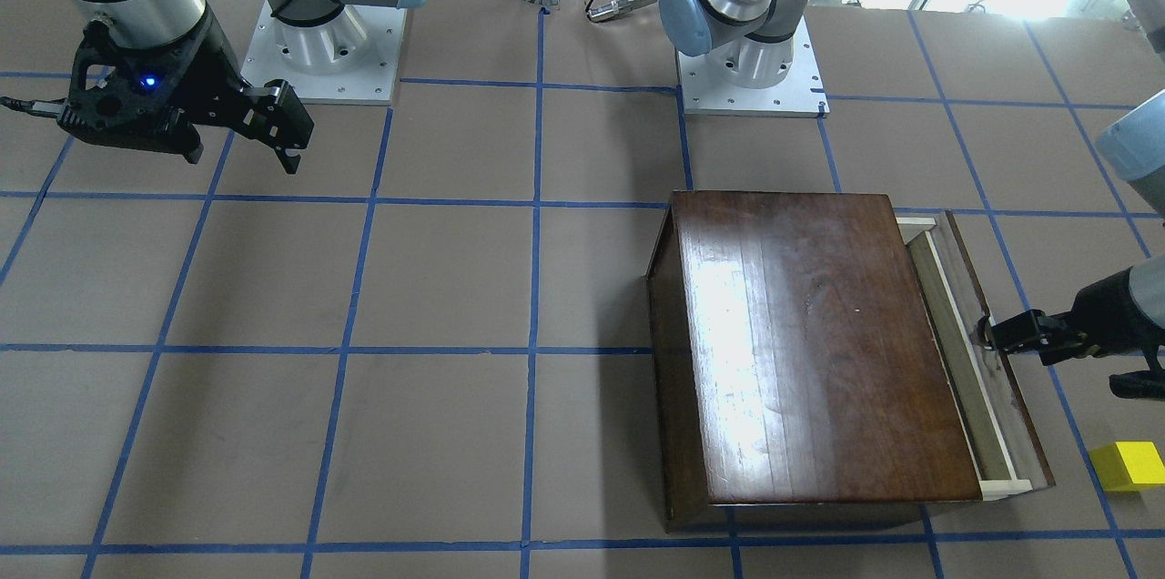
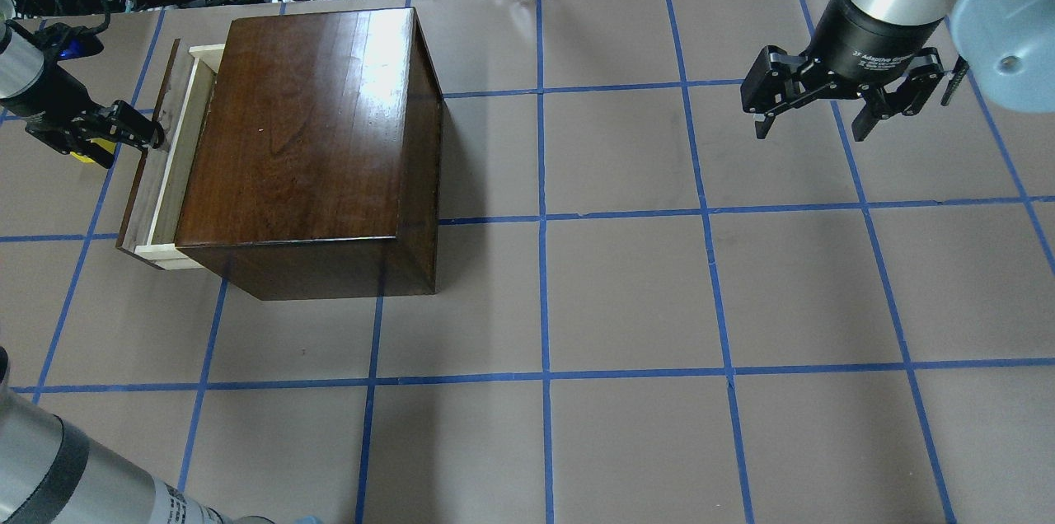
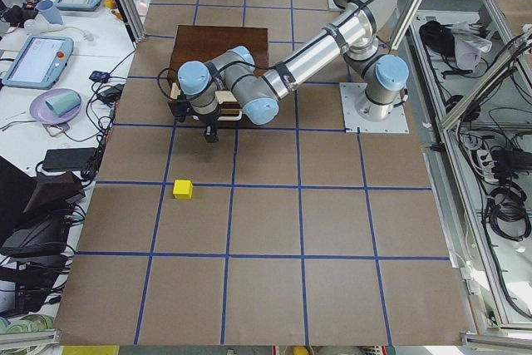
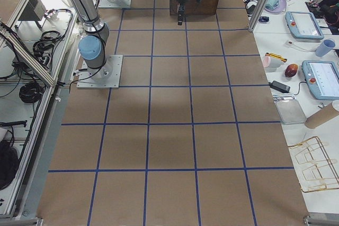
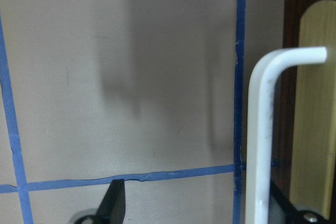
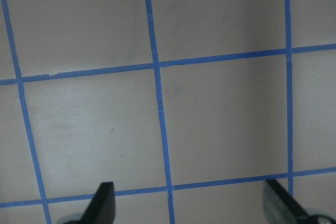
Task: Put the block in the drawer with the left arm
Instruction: 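Pull the drawer open outward with the left gripper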
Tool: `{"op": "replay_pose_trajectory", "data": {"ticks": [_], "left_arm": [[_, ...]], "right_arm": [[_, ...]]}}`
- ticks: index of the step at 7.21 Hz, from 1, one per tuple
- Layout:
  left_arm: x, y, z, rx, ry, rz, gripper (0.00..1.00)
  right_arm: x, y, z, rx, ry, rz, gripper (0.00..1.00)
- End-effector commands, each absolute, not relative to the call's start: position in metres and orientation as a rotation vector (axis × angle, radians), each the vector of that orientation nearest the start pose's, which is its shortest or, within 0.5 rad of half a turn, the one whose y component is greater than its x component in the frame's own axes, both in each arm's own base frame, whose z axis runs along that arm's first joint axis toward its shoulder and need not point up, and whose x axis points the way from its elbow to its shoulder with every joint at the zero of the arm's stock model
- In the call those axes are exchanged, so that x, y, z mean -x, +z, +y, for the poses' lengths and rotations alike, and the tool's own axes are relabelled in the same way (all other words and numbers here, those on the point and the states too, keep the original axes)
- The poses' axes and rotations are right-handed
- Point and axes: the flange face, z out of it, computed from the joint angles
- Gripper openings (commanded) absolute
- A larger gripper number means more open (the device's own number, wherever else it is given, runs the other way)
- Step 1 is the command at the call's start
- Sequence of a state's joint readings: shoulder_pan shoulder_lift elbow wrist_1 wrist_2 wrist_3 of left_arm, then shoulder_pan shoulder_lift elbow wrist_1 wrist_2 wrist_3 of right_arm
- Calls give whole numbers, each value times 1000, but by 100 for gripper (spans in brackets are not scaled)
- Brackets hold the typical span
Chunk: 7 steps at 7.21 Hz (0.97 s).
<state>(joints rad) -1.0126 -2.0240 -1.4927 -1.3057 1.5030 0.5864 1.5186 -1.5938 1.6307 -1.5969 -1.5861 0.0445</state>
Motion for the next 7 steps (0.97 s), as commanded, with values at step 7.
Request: {"op": "replay_pose_trajectory", "data": {"ticks": [7], "left_arm": [[-224,299,-617,-38,83,3234,82]], "right_arm": [[-107,472,-487,-152,17,3153,100]]}}
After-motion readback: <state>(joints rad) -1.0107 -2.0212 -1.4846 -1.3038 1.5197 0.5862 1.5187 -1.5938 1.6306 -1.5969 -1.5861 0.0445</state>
